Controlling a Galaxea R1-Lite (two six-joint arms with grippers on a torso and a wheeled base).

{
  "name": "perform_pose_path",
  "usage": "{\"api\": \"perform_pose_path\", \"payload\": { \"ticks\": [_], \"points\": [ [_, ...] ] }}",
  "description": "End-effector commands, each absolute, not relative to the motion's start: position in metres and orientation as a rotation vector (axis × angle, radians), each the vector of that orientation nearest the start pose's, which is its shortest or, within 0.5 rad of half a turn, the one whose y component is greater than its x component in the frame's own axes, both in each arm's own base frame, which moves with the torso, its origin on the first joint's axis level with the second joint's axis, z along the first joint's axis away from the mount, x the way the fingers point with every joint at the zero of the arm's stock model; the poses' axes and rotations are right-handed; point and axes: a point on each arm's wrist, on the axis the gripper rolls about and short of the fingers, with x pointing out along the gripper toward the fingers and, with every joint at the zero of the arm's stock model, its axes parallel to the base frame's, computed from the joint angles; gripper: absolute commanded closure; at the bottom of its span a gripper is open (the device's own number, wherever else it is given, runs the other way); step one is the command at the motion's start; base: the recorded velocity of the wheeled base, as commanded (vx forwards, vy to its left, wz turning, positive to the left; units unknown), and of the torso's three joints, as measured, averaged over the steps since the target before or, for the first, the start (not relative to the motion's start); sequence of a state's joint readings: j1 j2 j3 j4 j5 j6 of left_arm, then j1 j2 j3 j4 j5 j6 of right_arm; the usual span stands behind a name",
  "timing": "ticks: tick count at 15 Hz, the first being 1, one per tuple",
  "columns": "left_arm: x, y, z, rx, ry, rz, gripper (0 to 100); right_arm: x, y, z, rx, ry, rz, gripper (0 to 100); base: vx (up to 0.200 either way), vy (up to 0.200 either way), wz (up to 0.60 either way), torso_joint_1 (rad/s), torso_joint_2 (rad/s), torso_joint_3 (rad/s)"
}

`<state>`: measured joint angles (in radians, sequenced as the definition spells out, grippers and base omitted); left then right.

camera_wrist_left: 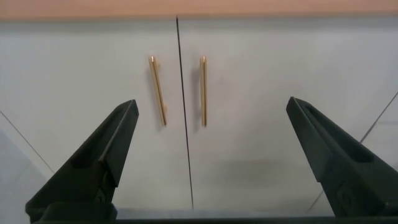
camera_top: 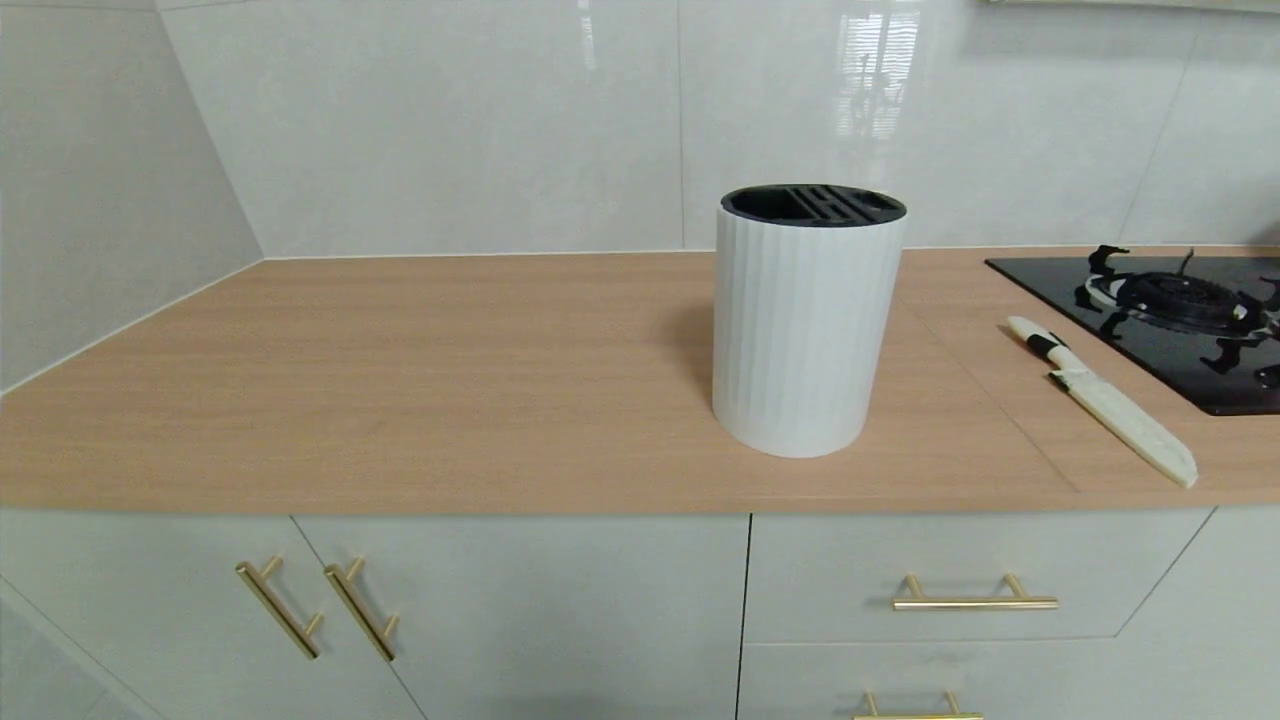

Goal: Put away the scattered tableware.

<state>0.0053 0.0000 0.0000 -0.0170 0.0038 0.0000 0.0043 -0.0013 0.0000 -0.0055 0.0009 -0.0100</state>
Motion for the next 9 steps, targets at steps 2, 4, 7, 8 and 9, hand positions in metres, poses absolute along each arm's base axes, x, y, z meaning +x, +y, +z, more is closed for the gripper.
{"api": "perform_pose_path", "payload": {
  "ticks": [2, 4, 7, 8, 9],
  "points": [
    [-0.0228, 0.0000, 0.0772, 0.000, -0.017, 0.011, 0, -0.0228, -0.0001, 0.0761, -0.009, -0.006, 0.006, 0, 0.000, 0.000, 0.00, 0.161, -0.47, -0.315],
    [-0.0228, 0.0000, 0.0772, 0.000, -0.017, 0.011, 0, -0.0228, -0.0001, 0.0761, -0.009, -0.006, 0.005, 0, 0.000, 0.000, 0.00, 0.183, -0.48, -0.312],
    [-0.0228, 0.0000, 0.0772, 0.000, -0.017, 0.011, 0, -0.0228, -0.0001, 0.0761, -0.009, -0.006, 0.005, 0, 0.000, 0.000, 0.00, 0.193, -0.49, -0.303],
    [-0.0228, 0.0000, 0.0772, 0.000, -0.017, 0.011, 0, -0.0228, -0.0001, 0.0761, -0.008, -0.006, 0.005, 0, 0.000, 0.000, 0.00, 0.207, -0.51, -0.305],
    [-0.0228, 0.0000, 0.0772, 0.000, -0.017, 0.011, 0, -0.0228, -0.0001, 0.0761, -0.009, -0.006, 0.005, 0, 0.000, 0.000, 0.00, 0.203, -0.52, -0.300]
  ]
}}
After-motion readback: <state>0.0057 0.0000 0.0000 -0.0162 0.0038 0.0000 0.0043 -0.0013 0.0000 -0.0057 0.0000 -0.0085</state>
